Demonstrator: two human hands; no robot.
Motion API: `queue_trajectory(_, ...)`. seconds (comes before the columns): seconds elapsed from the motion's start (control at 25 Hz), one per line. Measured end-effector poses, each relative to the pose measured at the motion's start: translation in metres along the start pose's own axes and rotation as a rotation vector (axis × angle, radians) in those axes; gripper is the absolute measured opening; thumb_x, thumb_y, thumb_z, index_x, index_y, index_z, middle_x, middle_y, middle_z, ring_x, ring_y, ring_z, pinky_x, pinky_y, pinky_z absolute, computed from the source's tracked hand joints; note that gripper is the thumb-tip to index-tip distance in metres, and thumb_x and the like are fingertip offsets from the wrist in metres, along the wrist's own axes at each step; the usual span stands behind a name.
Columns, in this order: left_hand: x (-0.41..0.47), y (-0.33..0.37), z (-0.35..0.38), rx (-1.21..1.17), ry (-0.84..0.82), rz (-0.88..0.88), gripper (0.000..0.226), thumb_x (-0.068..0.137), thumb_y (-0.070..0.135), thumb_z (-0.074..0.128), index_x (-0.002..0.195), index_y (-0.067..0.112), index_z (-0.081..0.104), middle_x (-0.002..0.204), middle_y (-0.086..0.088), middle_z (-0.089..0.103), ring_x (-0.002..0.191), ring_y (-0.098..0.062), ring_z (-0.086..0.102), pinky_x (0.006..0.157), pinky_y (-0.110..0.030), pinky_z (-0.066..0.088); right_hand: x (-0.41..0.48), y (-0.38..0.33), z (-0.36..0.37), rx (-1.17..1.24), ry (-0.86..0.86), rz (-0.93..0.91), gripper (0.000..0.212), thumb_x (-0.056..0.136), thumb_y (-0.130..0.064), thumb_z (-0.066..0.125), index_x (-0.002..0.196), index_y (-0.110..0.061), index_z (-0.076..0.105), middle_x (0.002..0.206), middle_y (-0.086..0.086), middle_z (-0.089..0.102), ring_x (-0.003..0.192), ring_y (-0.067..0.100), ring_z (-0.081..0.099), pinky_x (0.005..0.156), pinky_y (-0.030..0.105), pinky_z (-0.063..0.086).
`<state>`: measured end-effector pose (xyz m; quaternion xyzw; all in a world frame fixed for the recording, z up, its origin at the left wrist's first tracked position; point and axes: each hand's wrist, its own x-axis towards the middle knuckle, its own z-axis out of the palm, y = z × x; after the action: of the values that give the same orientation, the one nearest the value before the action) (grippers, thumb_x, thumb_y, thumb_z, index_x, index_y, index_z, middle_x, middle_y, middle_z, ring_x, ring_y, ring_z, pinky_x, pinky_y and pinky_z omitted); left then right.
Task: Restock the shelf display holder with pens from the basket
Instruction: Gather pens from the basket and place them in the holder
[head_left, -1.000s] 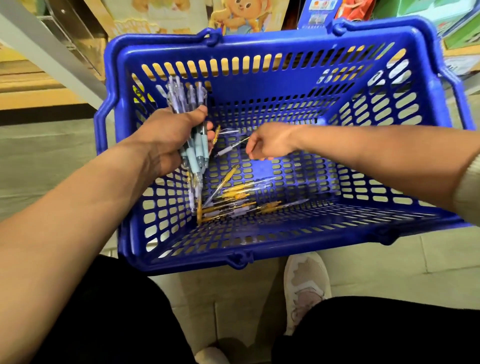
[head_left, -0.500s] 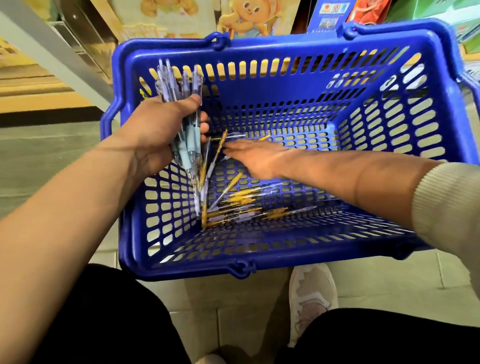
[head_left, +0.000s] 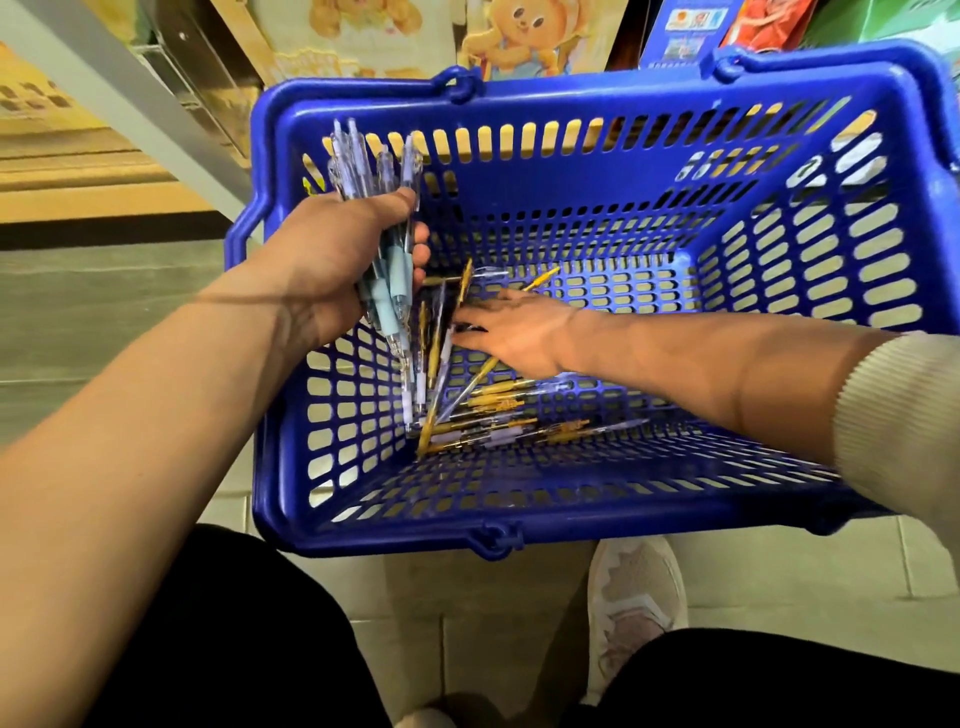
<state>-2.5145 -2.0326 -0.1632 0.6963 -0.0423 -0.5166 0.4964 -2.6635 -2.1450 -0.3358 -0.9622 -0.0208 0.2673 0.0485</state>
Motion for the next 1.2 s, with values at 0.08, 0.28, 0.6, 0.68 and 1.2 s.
queue_trajectory(0.08, 0.000, 0.000, 0.001, -0.004, 0.004, -0.004, 0.012, 0.102, 0.022, 0.058, 0.107, 0.013, 0.065, 0.074, 0.000, 0.069, 0.063, -0.011, 0.066, 0.059, -0.027, 0.057, -0.010, 0.003, 0.003, -0.027, -0.022, 0.001, 0.062, 0.092, -0.004, 0.057, 0.150, -0.021, 0.041, 0.165, 0.004, 0.019, 0.150, 0.035, 0.024, 0.121, 0.051, 0.026)
queue_trajectory(0.28, 0.000, -0.001, 0.002, -0.014, -0.003, -0.018, 0.011, 0.102, 0.023, 0.059, 0.107, 0.015, 0.065, 0.075, 0.000, 0.069, 0.064, -0.012, 0.066, 0.061, -0.028, 0.057, -0.034, 0.015, -0.007, 0.038, -0.144, -0.020, 0.030, 0.092, 0.000, 0.058, 0.116, -0.018, 0.062, 0.138, 0.005, 0.052, 0.124, 0.029, 0.053, 0.105, 0.045, 0.050)
queue_trajectory(0.6, -0.002, -0.001, 0.006, -0.027, -0.008, -0.010, 0.009, 0.103, 0.022, 0.057, 0.103, 0.017, 0.064, 0.071, 0.001, 0.066, 0.061, -0.013, 0.063, 0.061, -0.028, 0.057, -0.001, -0.051, -0.002, 0.027, -0.063, -0.155, 0.086, 0.091, -0.001, 0.052, 0.160, -0.030, 0.010, 0.169, -0.003, 0.001, 0.155, 0.020, 0.006, 0.125, 0.044, 0.019)
queue_trajectory(0.68, -0.001, -0.001, 0.003, -0.024, -0.008, -0.018, 0.009, 0.103, 0.022, 0.057, 0.102, 0.018, 0.064, 0.071, 0.001, 0.065, 0.060, -0.012, 0.063, 0.062, -0.028, 0.057, 0.007, -0.064, 0.001, -0.076, -0.053, -0.183, 0.083, 0.094, -0.008, 0.055, 0.160, -0.027, 0.011, 0.169, 0.001, -0.001, 0.155, 0.022, 0.005, 0.124, 0.046, 0.019)
queue_trajectory(1.2, -0.004, 0.002, -0.003, -0.033, -0.003, -0.023, 0.008, 0.104, 0.022, 0.056, 0.105, 0.016, 0.062, 0.071, 0.001, 0.065, 0.061, -0.011, 0.063, 0.062, -0.027, 0.056, 0.012, -0.047, -0.014, -0.045, 0.002, -0.136, 0.063, 0.100, -0.019, 0.044, 0.158, -0.020, 0.021, 0.167, 0.002, 0.015, 0.154, 0.026, 0.012, 0.124, 0.046, 0.021)
